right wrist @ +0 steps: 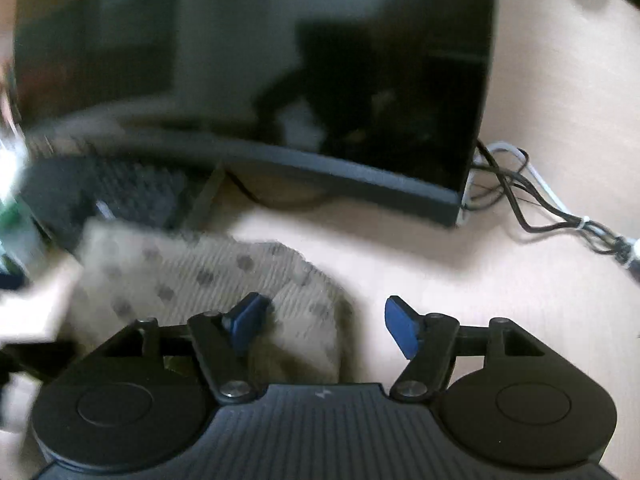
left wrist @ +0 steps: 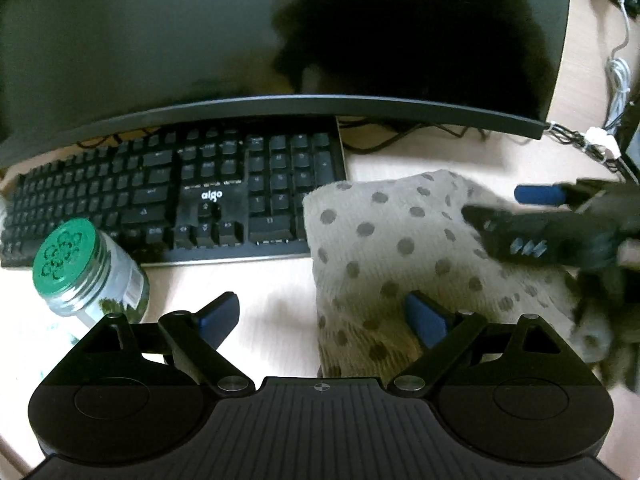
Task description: Fold clothes
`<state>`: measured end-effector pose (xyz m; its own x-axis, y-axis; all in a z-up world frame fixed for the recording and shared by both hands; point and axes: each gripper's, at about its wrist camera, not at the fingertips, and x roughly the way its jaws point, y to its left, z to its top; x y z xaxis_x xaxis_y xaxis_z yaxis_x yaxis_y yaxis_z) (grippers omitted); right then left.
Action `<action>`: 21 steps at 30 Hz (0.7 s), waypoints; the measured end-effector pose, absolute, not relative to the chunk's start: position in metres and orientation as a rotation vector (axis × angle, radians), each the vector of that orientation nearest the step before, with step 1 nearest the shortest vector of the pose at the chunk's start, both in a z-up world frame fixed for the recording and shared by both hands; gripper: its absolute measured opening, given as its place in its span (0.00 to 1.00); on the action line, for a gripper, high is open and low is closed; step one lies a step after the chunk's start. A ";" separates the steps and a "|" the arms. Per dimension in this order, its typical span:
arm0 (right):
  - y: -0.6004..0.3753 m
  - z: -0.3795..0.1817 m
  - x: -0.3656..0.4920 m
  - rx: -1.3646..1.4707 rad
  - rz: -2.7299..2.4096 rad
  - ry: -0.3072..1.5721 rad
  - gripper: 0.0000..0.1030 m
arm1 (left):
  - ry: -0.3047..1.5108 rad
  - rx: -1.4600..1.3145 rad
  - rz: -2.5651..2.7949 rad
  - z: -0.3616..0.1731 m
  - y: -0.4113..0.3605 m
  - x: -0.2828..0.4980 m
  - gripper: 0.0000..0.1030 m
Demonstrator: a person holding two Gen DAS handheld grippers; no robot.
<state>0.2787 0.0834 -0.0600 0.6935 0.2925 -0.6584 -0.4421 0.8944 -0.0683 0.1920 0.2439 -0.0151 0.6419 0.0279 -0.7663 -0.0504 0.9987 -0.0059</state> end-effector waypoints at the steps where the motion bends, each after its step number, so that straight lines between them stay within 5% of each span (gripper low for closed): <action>1: 0.081 -0.063 0.276 -0.254 0.394 0.693 0.67 | 0.874 -0.032 0.034 -0.015 0.245 0.191 0.91; 13: 0.052 -0.055 0.165 -0.374 0.466 0.705 0.69 | 0.749 -0.093 -0.261 0.006 0.249 0.180 0.87; 21: 0.065 -0.022 0.131 -0.339 0.548 0.662 0.73 | 0.788 -0.139 -0.402 -0.011 0.213 0.242 0.85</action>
<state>0.1306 0.0646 -0.0222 0.6561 0.3689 -0.6584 -0.5780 0.8065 -0.1241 0.2419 0.2131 -0.0113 0.6339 -0.4017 -0.6610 0.2991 0.9154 -0.2694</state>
